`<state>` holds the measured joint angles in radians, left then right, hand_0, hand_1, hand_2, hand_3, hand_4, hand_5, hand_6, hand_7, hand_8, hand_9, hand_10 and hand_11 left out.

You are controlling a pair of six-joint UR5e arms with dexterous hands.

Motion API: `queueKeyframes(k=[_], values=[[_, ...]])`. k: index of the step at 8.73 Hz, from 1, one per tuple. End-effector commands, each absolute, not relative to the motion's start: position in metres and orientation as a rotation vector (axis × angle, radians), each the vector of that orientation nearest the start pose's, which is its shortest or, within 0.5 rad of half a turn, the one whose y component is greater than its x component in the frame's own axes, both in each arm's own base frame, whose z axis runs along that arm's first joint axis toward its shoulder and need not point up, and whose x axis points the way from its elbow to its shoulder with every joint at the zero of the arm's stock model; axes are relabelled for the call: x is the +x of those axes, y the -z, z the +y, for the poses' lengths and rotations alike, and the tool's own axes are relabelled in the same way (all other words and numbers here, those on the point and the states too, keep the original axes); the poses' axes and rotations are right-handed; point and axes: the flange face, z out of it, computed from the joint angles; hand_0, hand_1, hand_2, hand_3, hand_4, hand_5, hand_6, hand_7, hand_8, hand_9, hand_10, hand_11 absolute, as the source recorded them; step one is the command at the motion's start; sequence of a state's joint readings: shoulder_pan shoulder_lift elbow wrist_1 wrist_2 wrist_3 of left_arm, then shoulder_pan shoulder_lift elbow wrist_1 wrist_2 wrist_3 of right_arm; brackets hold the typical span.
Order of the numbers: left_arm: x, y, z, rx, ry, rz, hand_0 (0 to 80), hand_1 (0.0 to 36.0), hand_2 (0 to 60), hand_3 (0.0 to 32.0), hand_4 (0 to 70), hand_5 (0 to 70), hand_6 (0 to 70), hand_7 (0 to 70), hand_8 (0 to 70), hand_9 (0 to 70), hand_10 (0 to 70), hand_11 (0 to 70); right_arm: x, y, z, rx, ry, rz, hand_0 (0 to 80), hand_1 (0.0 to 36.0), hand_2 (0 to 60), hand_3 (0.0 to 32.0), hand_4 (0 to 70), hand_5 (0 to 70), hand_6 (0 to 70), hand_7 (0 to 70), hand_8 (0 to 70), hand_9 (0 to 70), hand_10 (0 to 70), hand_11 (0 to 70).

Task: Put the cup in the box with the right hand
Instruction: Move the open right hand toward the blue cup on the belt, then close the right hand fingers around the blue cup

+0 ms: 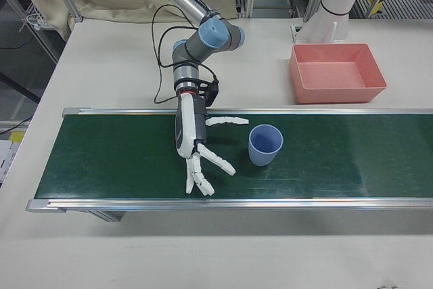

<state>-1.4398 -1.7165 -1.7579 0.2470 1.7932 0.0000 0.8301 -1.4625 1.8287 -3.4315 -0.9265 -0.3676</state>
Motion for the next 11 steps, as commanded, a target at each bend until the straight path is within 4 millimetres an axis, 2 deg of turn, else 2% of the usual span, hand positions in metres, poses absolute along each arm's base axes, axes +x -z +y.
queueKeyframes(k=[1,2,3,4,5,6,7,8,9,10,11], values=[[-0.04,-0.547,-0.548,-0.357,1.939,2.113,0.0,0.0,0.0,0.0,0.0,0.0,0.0,0.0,0.0,0.0,0.0,0.0,-0.181,-0.539,-0.503,-0.319,2.318,2.48,42.6,7.3,15.5,0.0,25.3,2.3,5.1,22.6,7.3,15.7,0.0,0.4],[-0.04,-0.547,-0.548,-0.357,1.939,2.113,0.0,0.0,0.0,0.0,0.0,0.0,0.0,0.0,0.0,0.0,0.0,0.0,-0.173,-0.541,-0.504,-0.341,2.321,2.465,42.2,8.8,20.5,0.0,24.3,2.5,5.5,24.2,8.1,17.1,0.2,0.7],[-0.04,-0.546,-0.548,-0.359,1.937,2.114,0.0,0.0,0.0,0.0,0.0,0.0,0.0,0.0,0.0,0.0,0.0,0.0,-0.165,-0.542,-0.505,-0.365,2.34,2.444,47.3,11.1,16.3,0.0,29.7,4.8,10.7,45.9,16.9,32.1,4.7,7.8],[-0.04,-0.546,-0.548,-0.357,1.938,2.114,0.0,0.0,0.0,0.0,0.0,0.0,0.0,0.0,0.0,0.0,0.0,0.0,-0.157,-0.534,-0.504,-0.388,2.357,2.426,60.1,27.3,40.6,0.0,46.7,12.6,23.0,70.0,42.3,67.2,26.4,39.8],[-0.04,-0.546,-0.548,-0.357,1.938,2.114,0.0,0.0,0.0,0.0,0.0,0.0,0.0,0.0,0.0,0.0,0.0,0.0,-0.151,-0.523,-0.498,-0.403,2.367,2.424,78.8,35.6,58.9,0.0,64.9,18.6,30.7,70.0,55.3,70.0,41.3,60.2],[-0.04,-0.546,-0.548,-0.359,1.937,2.114,0.0,0.0,0.0,0.0,0.0,0.0,0.0,0.0,0.0,0.0,0.0,0.0,-0.141,-0.513,-0.497,-0.432,2.357,2.421,80.0,36.0,60.0,0.0,70.0,23.9,36.2,70.0,64.8,70.0,53.8,70.0],[-0.04,-0.546,-0.548,-0.355,1.939,2.113,0.0,0.0,0.0,0.0,0.0,0.0,0.0,0.0,0.0,0.0,0.0,0.0,-0.129,-0.502,-0.496,-0.448,2.32,2.425,80.0,36.0,60.0,0.0,70.0,25.8,39.1,70.0,70.0,70.0,67.1,70.0],[-0.04,-0.546,-0.548,-0.359,1.937,2.114,0.0,0.0,0.0,0.0,0.0,0.0,0.0,0.0,0.0,0.0,0.0,0.0,-0.116,-0.479,-0.494,-0.471,2.255,2.447,80.0,36.0,60.0,0.0,70.0,26.4,38.9,70.0,70.0,70.0,70.0,70.0],[-0.04,-0.546,-0.548,-0.357,1.938,2.114,0.0,0.0,0.0,0.0,0.0,0.0,0.0,0.0,0.0,0.0,0.0,0.0,-0.106,-0.46,-0.484,-0.486,2.218,2.472,80.0,36.0,60.0,0.0,70.0,26.5,38.0,70.0,70.0,70.0,69.9,70.0],[-0.04,-0.546,-0.548,-0.359,1.937,2.114,0.0,0.0,0.0,0.0,0.0,0.0,0.0,0.0,0.0,0.0,0.0,0.0,-0.102,-0.438,-0.47,-0.48,2.189,2.501,80.0,36.0,60.0,0.0,70.0,26.4,37.2,70.0,70.0,70.0,68.6,70.0],[-0.04,-0.546,-0.548,-0.357,1.939,2.113,0.0,0.0,0.0,0.0,0.0,0.0,0.0,0.0,0.0,0.0,0.0,0.0,-0.108,-0.401,-0.451,-0.461,2.131,2.578,80.0,36.0,60.0,0.0,70.0,26.3,36.8,70.0,70.0,70.0,68.0,70.0]])
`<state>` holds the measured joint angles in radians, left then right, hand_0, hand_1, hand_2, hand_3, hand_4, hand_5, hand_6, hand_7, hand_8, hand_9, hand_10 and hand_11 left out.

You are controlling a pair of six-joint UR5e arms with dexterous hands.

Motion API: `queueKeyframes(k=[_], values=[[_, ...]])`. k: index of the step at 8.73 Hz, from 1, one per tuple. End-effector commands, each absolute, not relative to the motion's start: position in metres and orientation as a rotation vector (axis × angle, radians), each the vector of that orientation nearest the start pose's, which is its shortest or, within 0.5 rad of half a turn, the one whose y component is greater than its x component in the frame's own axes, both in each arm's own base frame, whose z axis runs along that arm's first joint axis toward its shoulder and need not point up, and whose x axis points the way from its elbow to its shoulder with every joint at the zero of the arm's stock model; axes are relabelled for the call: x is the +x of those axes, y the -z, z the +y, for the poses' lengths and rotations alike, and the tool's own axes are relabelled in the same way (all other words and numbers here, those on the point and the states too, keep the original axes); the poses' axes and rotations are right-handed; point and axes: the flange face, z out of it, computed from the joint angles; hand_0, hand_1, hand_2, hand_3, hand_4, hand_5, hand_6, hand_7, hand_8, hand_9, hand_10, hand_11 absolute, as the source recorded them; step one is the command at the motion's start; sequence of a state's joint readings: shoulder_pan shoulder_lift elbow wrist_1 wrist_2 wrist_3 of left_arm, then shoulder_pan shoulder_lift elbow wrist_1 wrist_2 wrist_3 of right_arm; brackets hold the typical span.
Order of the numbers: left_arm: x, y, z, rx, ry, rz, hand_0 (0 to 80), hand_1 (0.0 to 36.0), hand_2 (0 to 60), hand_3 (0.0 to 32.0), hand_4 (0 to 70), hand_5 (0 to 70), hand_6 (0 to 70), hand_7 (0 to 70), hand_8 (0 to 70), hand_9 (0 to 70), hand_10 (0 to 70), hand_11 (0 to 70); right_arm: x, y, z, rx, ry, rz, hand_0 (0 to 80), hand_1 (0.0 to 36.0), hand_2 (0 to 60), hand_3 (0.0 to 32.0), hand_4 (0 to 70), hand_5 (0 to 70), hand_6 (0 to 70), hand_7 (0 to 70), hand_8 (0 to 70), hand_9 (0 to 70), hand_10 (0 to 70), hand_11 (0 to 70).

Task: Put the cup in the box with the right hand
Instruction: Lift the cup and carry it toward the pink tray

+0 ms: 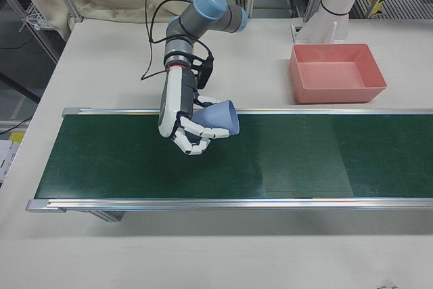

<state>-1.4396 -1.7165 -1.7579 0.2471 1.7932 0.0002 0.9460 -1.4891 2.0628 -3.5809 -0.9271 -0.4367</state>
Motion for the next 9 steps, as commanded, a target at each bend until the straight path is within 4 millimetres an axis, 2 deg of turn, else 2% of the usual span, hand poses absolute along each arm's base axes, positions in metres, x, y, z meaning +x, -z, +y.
queueKeyframes(k=[1,2,3,5,6,9], values=[[-0.04,-0.546,-0.548,-0.357,1.938,2.112,0.0,0.0,0.0,0.0,0.0,0.0,0.0,0.0,0.0,0.0,0.0,0.0,-0.118,-0.365,-0.429,-0.457,2.058,2.677,80.0,36.0,60.0,0.0,68.8,26.1,36.3,70.0,69.9,70.0,67.1,70.0],[-0.04,-0.546,-0.548,-0.357,1.939,2.113,0.0,0.0,0.0,0.0,0.0,0.0,0.0,0.0,0.0,0.0,0.0,0.0,-0.137,-0.332,-0.405,-0.438,1.97,2.793,80.0,36.0,60.0,0.0,69.8,26.1,36.0,70.0,69.5,70.0,66.6,70.0],[-0.04,-0.546,-0.548,-0.359,1.939,2.112,0.0,0.0,0.0,0.0,0.0,0.0,0.0,0.0,0.0,0.0,0.0,0.0,-0.166,-0.315,-0.388,-0.398,1.928,2.883,80.0,36.0,60.0,0.0,68.6,26.2,35.8,70.0,69.4,70.0,66.3,70.0],[-0.04,-0.545,-0.547,-0.357,1.938,2.114,0.0,0.0,0.0,0.0,0.0,0.0,0.0,0.0,0.0,0.0,0.0,0.0,-0.234,-0.293,-0.359,-0.288,1.865,3.051,80.0,36.0,60.0,0.0,69.9,26.4,36.2,70.0,70.0,70.0,67.6,70.0],[-0.04,-0.545,-0.548,-0.359,1.937,2.114,0.0,0.0,0.0,0.0,0.0,0.0,0.0,0.0,0.0,0.0,0.0,0.0,-0.261,-0.284,-0.343,-0.267,1.837,3.113,80.0,36.0,60.0,0.0,70.0,26.4,36.3,70.0,70.0,70.0,67.8,70.0],[-0.04,-0.545,-0.547,-0.357,1.938,2.114,0.0,0.0,0.0,0.0,0.0,0.0,0.0,0.0,0.0,0.0,0.0,0.0,-0.345,-0.258,-0.277,-0.215,1.772,3.272,80.0,36.0,60.0,0.0,70.0,26.4,36.3,70.0,70.0,70.0,67.7,70.0]])
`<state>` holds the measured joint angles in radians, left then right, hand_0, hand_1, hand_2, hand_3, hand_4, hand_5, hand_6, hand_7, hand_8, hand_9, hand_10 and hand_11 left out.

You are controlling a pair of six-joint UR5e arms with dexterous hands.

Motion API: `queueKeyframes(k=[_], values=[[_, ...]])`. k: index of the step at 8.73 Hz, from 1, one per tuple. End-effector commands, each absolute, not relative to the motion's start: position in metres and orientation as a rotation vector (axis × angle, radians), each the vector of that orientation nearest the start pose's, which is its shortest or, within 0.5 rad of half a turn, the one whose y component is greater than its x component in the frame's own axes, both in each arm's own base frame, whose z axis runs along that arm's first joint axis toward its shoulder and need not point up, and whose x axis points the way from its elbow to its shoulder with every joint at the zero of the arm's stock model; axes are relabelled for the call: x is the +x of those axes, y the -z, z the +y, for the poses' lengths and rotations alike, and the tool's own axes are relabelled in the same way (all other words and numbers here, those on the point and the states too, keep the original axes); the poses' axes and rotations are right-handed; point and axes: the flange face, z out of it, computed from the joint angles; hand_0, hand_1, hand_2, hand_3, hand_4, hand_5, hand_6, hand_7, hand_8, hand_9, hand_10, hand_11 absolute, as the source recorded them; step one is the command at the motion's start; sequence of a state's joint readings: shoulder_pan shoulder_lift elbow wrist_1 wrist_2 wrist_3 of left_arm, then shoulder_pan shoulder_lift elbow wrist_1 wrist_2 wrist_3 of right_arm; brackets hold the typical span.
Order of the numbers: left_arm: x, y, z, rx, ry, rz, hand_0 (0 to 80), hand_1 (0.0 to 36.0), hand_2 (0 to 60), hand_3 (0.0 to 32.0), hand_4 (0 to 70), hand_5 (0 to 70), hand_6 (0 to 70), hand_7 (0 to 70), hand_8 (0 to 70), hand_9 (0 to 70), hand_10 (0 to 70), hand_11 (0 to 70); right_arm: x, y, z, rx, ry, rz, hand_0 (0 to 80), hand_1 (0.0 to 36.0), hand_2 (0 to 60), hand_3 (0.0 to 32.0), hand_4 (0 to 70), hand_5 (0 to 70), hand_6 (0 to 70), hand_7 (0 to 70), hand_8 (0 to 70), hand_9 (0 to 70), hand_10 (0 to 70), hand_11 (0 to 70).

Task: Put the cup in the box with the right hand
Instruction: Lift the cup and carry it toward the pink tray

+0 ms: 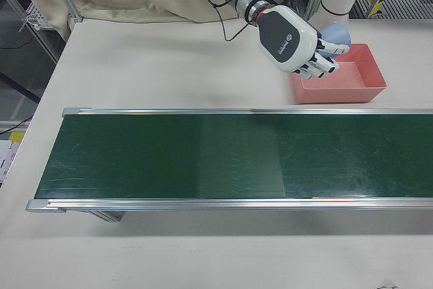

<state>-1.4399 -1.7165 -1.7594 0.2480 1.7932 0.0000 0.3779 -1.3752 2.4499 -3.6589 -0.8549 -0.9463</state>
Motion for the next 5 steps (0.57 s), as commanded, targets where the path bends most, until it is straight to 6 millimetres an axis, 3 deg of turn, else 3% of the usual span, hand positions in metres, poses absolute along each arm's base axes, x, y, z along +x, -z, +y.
queueKeyframes(k=[1,3,4,5], values=[[-0.04,-0.545,-0.547,-0.357,1.938,2.114,0.0,0.0,0.0,0.0,0.0,0.0,0.0,0.0,0.0,0.0,0.0,0.0,-0.367,-0.25,-0.26,0.15,-1.157,-2.243,80.0,36.0,60.0,0.0,70.0,26.4,36.0,70.0,70.0,70.0,67.9,70.0],[-0.04,-0.546,-0.548,-0.357,1.938,2.114,0.0,0.0,0.0,0.0,0.0,0.0,0.0,0.0,0.0,0.0,0.0,0.0,-0.398,-0.262,-0.238,0.085,-1.119,-2.225,80.0,36.0,60.0,0.0,70.0,26.4,36.0,70.0,70.0,70.0,68.4,70.0],[-0.04,-0.545,-0.547,-0.357,1.938,2.114,0.0,0.0,0.0,0.0,0.0,0.0,0.0,0.0,0.0,0.0,0.0,0.0,-0.403,-0.265,-0.237,0.083,-1.117,-2.218,80.0,36.0,60.0,0.0,70.0,25.4,34.6,70.0,68.3,70.0,63.7,70.0],[-0.04,-0.546,-0.548,-0.357,1.938,2.114,0.0,0.0,0.0,0.0,0.0,0.0,0.0,0.0,0.0,0.0,0.0,0.0,-0.407,-0.267,-0.236,0.088,-1.114,-2.209,66.8,25.4,10.3,0.0,19.0,11.2,11.7,37.9,22.3,36.5,14.1,23.1]])
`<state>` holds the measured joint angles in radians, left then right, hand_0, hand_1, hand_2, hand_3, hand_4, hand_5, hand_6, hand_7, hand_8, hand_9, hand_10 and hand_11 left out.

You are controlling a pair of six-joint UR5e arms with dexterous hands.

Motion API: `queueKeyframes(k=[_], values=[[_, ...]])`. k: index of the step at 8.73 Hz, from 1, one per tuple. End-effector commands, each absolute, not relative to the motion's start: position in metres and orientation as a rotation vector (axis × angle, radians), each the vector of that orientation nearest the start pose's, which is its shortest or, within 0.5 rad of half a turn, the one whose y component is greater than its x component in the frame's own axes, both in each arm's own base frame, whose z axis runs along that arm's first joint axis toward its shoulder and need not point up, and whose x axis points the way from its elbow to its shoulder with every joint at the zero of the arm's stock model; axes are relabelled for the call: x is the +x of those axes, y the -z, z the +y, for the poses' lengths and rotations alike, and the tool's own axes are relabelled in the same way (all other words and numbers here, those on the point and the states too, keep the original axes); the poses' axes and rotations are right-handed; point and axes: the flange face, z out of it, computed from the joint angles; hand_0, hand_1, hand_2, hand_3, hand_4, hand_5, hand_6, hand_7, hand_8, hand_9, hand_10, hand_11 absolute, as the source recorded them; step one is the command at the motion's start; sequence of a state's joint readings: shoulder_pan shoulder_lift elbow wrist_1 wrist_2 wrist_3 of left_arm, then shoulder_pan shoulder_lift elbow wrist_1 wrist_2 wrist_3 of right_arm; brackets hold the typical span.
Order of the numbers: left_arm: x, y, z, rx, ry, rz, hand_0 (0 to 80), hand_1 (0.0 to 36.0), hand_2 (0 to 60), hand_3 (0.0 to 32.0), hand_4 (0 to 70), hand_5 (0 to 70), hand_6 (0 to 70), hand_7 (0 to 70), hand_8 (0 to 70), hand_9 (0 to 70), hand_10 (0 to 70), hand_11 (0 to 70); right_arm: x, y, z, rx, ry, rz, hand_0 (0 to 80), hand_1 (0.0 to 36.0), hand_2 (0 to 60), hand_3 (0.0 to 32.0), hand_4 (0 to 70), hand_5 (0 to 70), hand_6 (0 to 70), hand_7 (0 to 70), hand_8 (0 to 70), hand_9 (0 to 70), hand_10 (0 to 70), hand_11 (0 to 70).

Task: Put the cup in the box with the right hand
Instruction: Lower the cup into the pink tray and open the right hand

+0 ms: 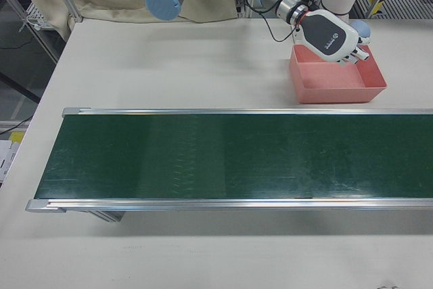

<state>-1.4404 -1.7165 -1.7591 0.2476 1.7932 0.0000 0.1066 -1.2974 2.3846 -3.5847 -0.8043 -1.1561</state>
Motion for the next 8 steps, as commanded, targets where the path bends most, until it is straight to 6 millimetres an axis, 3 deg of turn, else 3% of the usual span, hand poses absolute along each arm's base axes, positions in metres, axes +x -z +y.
queueKeyframes(k=[1,2,3,5,6,8], values=[[-0.0405,-0.5453,-0.5474,-0.357,1.938,2.114,0.0,0.0,0.0,0.0,0.0,0.0,0.0,0.0,0.0,0.0,0.0,0.0,-0.4093,-0.2683,-0.2351,0.088,-1.11,-2.203,53.7,15.6,4.4,2.4,0.9,6.2,1.8,2.3,1.5,4.3,0.1,1.5],[-0.0396,-0.5458,-0.5477,-0.359,1.937,2.114,0.0,0.0,0.0,0.0,0.0,0.0,0.0,0.0,0.0,0.0,0.0,0.0,-0.4117,-0.2681,-0.2321,0.081,-1.105,-2.202,49.3,12.5,6.4,2.8,1.0,4.7,0.7,0.0,0.6,3.1,0.0,0.0],[-0.0396,-0.546,-0.5476,-0.359,1.939,2.112,0.0,0.0,0.0,0.0,0.0,0.0,0.0,0.0,0.0,0.0,0.0,0.0,-0.4124,-0.2683,-0.2308,0.079,-1.103,-2.2,47.9,5.5,0.0,3.2,1.9,3.5,0.6,0.2,1.0,3.8,0.0,0.0],[-0.0405,-0.546,-0.5475,-0.357,1.939,2.113,0.0,0.0,0.0,0.0,0.0,0.0,0.0,0.0,0.0,0.0,0.0,0.0,-0.4138,-0.2678,-0.2275,0.072,-1.096,-2.199,42.9,3.4,3.7,3.8,1.7,2.3,0.6,1.9,1.7,5.0,0.0,0.0],[-0.0397,-0.546,-0.5476,-0.359,1.939,2.112,0.0,0.0,0.0,0.0,0.0,0.0,0.0,0.0,0.0,0.0,0.0,0.0,-0.414,-0.2685,-0.2267,0.071,-1.093,-2.196,38.3,6.4,11.3,3.4,1.8,2.2,1.0,3.6,2.4,6.0,0.0,0.0],[-0.0405,-0.5458,-0.5476,-0.357,1.938,2.114,0.0,0.0,0.0,0.0,0.0,0.0,0.0,0.0,0.0,0.0,0.0,0.0,-0.4129,-0.2688,-0.2264,0.069,-1.089,-2.197,44.7,4.7,2.6,2.8,4.9,2.7,1.7,6.0,3.6,7.5,0.0,0.0]])
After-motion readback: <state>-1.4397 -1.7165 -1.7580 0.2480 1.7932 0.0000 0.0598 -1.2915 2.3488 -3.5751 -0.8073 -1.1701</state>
